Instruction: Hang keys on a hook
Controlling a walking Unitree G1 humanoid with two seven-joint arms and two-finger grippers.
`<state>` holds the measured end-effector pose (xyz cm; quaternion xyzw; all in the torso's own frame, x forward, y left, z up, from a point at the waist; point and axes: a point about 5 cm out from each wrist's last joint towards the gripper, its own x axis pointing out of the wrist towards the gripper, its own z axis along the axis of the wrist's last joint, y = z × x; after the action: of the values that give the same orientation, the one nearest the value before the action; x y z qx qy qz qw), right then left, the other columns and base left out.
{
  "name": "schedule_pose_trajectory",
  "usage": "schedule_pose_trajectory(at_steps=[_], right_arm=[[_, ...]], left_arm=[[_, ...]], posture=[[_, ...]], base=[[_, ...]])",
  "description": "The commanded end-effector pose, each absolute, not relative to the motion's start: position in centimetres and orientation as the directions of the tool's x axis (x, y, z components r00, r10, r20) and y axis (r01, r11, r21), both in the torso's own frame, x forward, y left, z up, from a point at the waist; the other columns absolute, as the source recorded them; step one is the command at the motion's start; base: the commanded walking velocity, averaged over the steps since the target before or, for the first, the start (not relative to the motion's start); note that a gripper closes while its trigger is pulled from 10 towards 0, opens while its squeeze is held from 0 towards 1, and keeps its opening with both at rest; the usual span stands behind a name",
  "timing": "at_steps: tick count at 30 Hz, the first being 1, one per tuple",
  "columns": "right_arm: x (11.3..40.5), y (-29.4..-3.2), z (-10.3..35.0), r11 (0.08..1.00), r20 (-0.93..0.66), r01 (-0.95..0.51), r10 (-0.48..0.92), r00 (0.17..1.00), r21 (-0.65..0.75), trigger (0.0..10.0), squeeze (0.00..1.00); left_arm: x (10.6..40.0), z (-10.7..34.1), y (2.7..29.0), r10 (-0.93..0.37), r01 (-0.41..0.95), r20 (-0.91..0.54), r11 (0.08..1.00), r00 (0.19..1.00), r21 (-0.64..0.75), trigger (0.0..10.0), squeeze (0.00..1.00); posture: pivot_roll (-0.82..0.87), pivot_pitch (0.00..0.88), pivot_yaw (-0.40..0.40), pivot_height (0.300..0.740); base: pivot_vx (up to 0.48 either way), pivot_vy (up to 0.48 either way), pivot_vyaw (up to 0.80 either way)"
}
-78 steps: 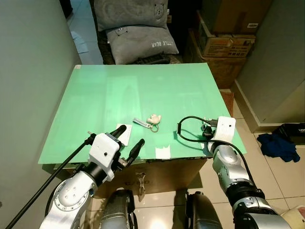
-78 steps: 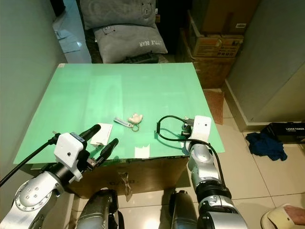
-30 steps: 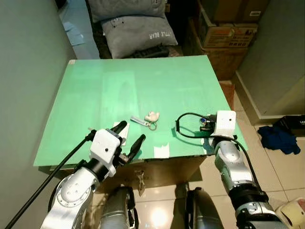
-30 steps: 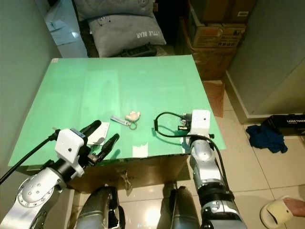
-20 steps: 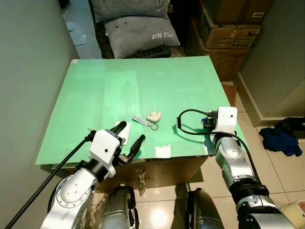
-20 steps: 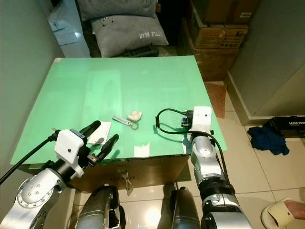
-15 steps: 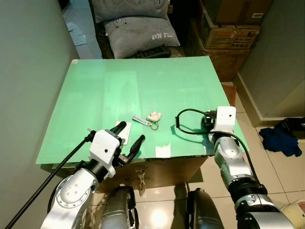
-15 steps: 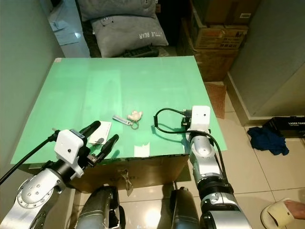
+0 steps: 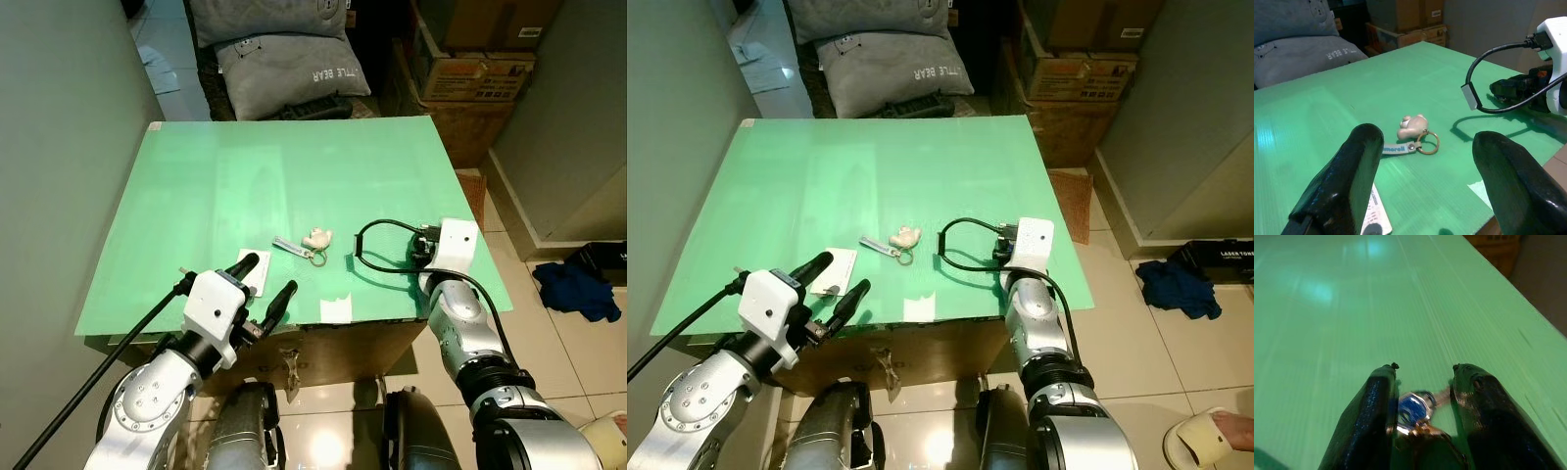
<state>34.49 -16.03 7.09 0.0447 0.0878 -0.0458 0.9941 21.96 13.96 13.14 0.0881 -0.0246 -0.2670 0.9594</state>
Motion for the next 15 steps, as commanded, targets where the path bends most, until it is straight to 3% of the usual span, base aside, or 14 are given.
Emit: schedule_pose_trajectory(at_steps=[1,10,11,12,14,15], right_arm=[[34.1,-16.1,6.4,0.990,-0.211,0.114,-0.093,0.973,0.088,10.0,0.00],[33.7,-15.9,5.3,0.992,-0.266,0.106,-0.085,0.960,0.064,9.6,0.00],[33.7,-16.0,5.1,0.992,-0.278,0.110,-0.087,0.957,0.068,5.5,0.00],[33.7,-16.0,5.0,0.991,-0.289,0.115,-0.090,0.953,0.071,3.6,0.00],[33.6,-16.0,4.9,0.990,-0.296,0.118,-0.092,0.951,0.072,3.6,0.00],[33.6,-16.0,4.9,0.990,-0.301,0.120,-0.092,0.949,0.077,0.5,0.00]], left_arm=[[21.7,13.4,13.9,-0.517,0.507,0.002,0.841,0.856,0.189,10.0,0.00],[21.7,13.4,13.6,-0.524,0.515,0.007,0.838,0.852,0.179,10.0,0.00],[21.7,13.4,13.6,-0.524,0.515,0.008,0.838,0.852,0.179,10.0,0.00],[21.7,13.4,13.6,-0.524,0.515,0.008,0.838,0.852,0.180,10.0,0.00],[21.7,13.4,13.6,-0.524,0.515,0.007,0.838,0.852,0.180,10.0,0.00],[21.8,13.4,13.6,-0.523,0.514,0.008,0.839,0.852,0.180,10.0,0.00]], posture=[[0.16,0.184,0.028,0.646],[0.15,0.193,0.026,0.646],[0.15,0.193,0.025,0.646],[0.15,0.194,0.025,0.646],[0.15,0.194,0.025,0.646],[0.16,0.196,0.025,0.646]], base=[[0.000,0.000,0.00],[0.000,0.000,0.00],[0.000,0.000,0.00],[0.000,0.000,0.00],[0.000,0.000,0.00],[0.000,0.000,0.00]])
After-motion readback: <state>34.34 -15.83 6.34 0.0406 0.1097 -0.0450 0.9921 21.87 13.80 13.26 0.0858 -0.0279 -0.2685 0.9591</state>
